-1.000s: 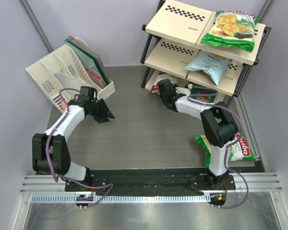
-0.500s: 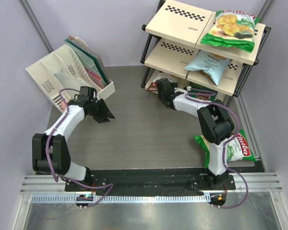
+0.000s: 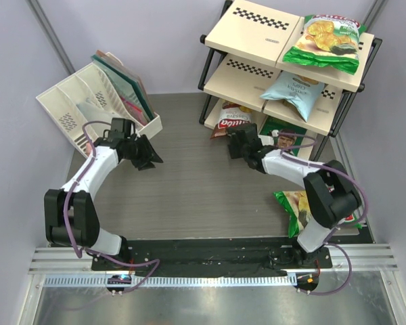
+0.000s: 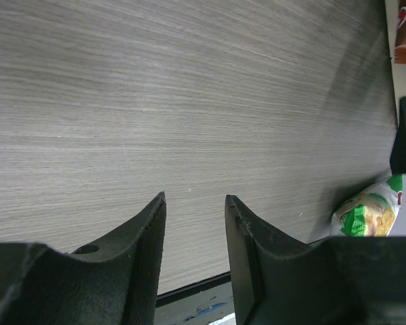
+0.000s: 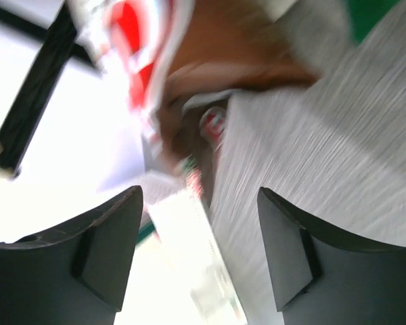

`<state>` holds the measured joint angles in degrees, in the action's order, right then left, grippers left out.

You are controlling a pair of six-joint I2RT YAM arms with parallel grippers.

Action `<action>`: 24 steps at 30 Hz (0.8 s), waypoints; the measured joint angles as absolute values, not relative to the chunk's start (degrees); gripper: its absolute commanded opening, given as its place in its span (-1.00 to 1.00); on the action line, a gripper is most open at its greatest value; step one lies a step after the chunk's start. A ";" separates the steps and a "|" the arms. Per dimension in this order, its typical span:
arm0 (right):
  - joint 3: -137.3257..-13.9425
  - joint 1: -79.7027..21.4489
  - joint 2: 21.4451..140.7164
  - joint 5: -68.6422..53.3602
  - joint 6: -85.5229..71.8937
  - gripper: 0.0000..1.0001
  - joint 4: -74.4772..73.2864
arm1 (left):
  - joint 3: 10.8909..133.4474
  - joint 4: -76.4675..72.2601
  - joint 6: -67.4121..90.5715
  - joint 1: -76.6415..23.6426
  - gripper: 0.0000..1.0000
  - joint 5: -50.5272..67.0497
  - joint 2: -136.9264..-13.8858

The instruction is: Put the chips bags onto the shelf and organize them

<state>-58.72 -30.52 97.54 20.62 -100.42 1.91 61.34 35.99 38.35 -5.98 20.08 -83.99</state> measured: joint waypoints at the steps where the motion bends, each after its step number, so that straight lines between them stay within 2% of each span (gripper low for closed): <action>1: -58.08 -30.52 96.05 20.18 -99.50 0.50 1.96 | 61.60 35.99 38.37 -5.98 -0.18 20.14 -84.01; 6: -58.08 -30.50 93.30 17.69 -94.72 0.49 5.96 | 62.59 35.97 38.50 -6.00 -0.17 20.62 -85.27; 11: -60.36 -30.35 98.96 15.27 -93.01 0.41 8.60 | 63.57 36.47 38.50 -6.13 -0.17 20.62 -86.08; 13: -61.60 -30.26 101.67 14.85 -92.66 0.08 8.95 | 63.81 36.53 38.50 -6.24 -0.17 20.60 -86.00; 14: -62.15 -30.26 102.96 14.87 -92.42 -0.25 9.02 | 63.81 36.64 38.52 -6.26 -0.17 20.60 -85.93; 15: -62.61 -30.26 104.29 14.96 -92.44 -0.41 8.99 | 63.79 36.88 38.54 -6.26 -0.17 20.60 -85.76; 16: -62.83 -30.26 105.03 15.16 -92.01 -0.68 8.99 | 63.75 36.99 38.57 -6.31 -0.17 20.60 -85.58; 17: -63.46 -30.26 106.13 15.57 -92.31 -0.80 8.93 | 63.44 36.99 38.61 -6.42 -0.17 20.58 -85.10; 20: -66.52 -30.22 109.10 16.64 -92.29 -0.98 8.71 | 62.08 37.19 38.79 -6.72 -0.17 20.60 -83.37; 24: -71.18 -30.20 112.40 18.52 -93.23 -0.98 8.40 | 60.42 37.89 38.79 -7.01 -0.16 20.58 -81.84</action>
